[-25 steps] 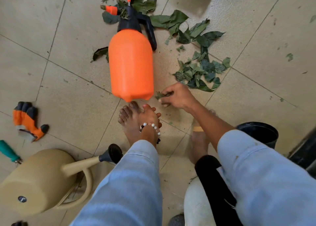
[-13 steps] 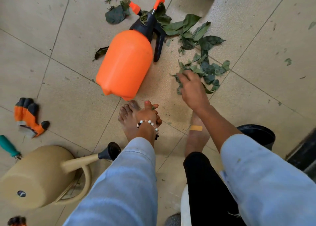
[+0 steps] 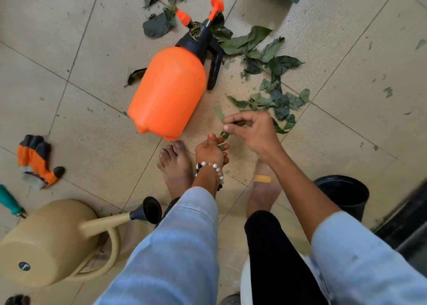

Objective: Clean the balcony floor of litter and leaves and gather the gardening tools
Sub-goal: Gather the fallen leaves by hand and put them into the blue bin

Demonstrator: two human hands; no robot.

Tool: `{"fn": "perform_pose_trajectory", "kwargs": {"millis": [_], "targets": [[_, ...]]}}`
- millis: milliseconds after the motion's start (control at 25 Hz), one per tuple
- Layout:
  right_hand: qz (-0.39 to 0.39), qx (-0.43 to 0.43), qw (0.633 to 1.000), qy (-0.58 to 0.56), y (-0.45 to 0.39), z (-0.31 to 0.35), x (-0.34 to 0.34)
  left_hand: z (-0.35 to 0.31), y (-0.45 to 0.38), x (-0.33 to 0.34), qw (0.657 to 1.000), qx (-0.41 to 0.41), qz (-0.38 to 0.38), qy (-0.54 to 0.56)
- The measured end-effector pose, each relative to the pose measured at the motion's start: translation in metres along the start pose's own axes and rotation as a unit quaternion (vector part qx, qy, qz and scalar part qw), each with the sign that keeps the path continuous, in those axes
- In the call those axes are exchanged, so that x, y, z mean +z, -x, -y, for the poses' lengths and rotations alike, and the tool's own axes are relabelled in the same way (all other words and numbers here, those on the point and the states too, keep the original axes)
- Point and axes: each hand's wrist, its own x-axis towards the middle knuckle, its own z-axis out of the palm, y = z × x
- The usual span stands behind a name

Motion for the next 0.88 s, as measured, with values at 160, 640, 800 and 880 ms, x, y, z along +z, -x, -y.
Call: {"fn": "perform_pose_trajectory", "kwargs": {"millis": [160,640,800,880], "targets": [[0.056,0.044,0.997,-0.025,0.03,0.0,-0.006,-0.013,0.015,0.015,0.981,-0.097,0.089,0.145],[0.026,-0.062,0.813,0.579,-0.044,-0.016,-0.024,-0.026,0.002,0.013,0.999,-0.003,0.005,0.04],[0.047,-0.13,0.737,0.662,-0.049,-0.03,-0.016,-0.022,-0.001,0.012,0.999,-0.026,0.023,0.026],[0.043,-0.154,0.765,0.624,-0.057,-0.026,-0.021,-0.022,-0.001,0.011,0.999,-0.042,0.022,0.027]]}}
